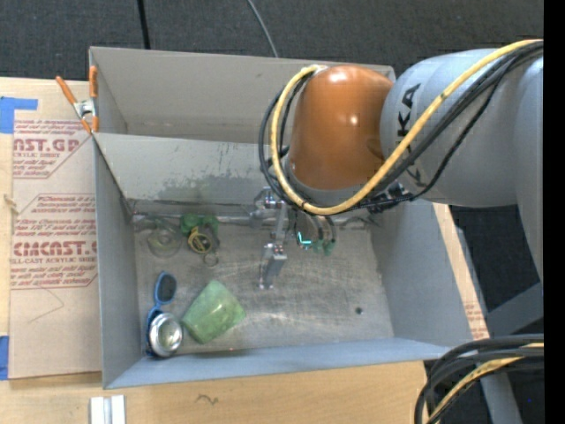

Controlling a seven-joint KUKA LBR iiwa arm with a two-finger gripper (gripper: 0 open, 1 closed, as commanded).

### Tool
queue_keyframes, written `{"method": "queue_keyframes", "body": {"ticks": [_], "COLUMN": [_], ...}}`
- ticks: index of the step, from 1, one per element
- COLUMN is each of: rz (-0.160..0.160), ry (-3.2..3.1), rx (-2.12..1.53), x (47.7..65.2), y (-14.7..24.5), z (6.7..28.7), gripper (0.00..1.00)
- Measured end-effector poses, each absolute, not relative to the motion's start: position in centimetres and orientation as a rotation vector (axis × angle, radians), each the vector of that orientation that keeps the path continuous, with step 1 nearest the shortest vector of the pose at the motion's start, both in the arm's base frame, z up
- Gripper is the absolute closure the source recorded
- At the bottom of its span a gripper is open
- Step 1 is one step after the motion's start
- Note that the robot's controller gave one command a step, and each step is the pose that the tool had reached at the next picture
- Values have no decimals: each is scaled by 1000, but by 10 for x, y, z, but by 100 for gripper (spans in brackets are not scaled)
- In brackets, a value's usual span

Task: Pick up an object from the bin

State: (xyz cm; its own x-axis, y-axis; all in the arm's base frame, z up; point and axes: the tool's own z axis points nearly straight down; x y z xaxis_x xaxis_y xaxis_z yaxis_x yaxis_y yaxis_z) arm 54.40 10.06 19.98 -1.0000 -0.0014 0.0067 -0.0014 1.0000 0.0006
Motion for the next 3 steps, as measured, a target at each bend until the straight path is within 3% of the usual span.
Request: {"method": "queue_keyframes", "body": {"ticks": [1, 2, 3], "rz": [-2, -3, -1], "ry": [-3120, -3009, -2978], "rx": [427, 934, 1013], "x": [489, 481, 481], "y": [144, 173, 158], "z": [72, 101, 110], "gripper": [0, 0, 0]}}
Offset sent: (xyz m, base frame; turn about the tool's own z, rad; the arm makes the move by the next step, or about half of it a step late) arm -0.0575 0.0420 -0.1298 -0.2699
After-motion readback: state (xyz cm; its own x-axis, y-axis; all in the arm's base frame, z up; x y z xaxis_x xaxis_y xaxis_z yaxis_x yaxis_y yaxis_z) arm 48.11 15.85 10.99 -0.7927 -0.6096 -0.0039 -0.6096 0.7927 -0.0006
